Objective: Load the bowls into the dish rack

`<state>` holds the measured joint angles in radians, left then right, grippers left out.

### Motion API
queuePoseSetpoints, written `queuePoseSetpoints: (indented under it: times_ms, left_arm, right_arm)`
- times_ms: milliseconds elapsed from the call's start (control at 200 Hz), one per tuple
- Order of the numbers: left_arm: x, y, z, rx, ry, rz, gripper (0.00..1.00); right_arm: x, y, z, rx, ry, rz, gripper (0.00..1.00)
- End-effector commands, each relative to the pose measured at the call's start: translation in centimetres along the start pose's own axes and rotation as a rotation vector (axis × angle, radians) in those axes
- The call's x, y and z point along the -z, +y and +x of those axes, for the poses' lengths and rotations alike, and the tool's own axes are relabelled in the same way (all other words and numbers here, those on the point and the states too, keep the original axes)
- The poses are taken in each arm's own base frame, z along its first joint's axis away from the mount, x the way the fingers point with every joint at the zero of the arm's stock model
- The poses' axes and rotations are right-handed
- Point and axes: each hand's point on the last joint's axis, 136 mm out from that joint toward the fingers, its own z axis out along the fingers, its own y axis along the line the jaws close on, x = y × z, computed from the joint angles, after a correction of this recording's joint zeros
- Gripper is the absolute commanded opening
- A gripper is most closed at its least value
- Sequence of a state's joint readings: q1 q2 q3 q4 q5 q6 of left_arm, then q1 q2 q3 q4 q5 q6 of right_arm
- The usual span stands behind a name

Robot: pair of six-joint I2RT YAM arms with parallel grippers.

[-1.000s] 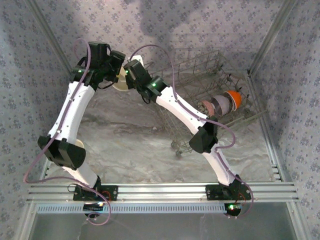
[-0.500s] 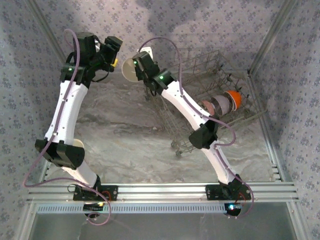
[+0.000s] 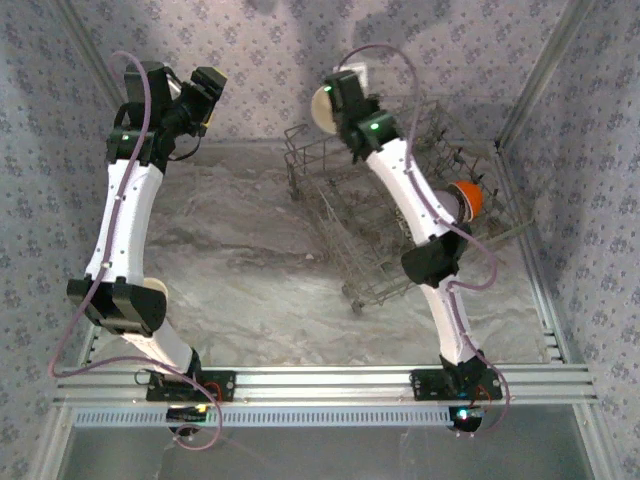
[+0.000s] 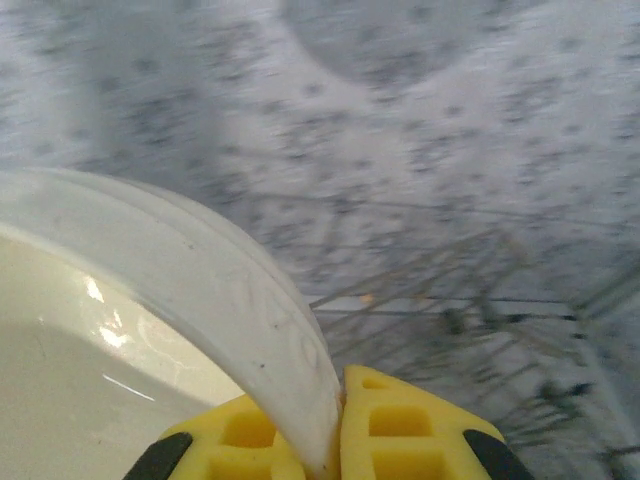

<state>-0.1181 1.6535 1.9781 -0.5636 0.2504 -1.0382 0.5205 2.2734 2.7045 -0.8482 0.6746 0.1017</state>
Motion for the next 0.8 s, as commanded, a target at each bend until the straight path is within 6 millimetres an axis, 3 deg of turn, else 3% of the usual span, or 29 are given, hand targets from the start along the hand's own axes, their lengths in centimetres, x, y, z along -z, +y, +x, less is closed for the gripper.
queuePoseSetpoints:
  times_ms: [0,240,475,595,795]
  left_arm:
    - [-1.8,2.0,-0.2,-0.064,0.000,-0.025,0.78]
    - [-5.1,5.7,1.0,-0.116,0.057,-0.098,0.78]
    - [-7.6,8.5,2.7,-0.155,0.149,-0.149,0.78]
    - [-8.5,10.0,3.3,-0.170,0.179,-0.180,0.77]
    - [-10.2,12.2,4.5,-0.169,0.238,-0.213,0.78]
  right_arm:
    - [3.0,-6.9,-4.8,-0.074,-0.107,0.086,0.00]
    - [-0.5,-15.5,-2.8,-0.046,-0.032,0.302,0.00]
    - [-5.0,-20.8,1.5,0.001,0.073,0.480,0.00]
    - [-6.4,-22.0,2.5,0.022,0.092,0.535,0.00]
    - [-9.8,-21.7,5.4,0.129,0.186,0.580,0.00]
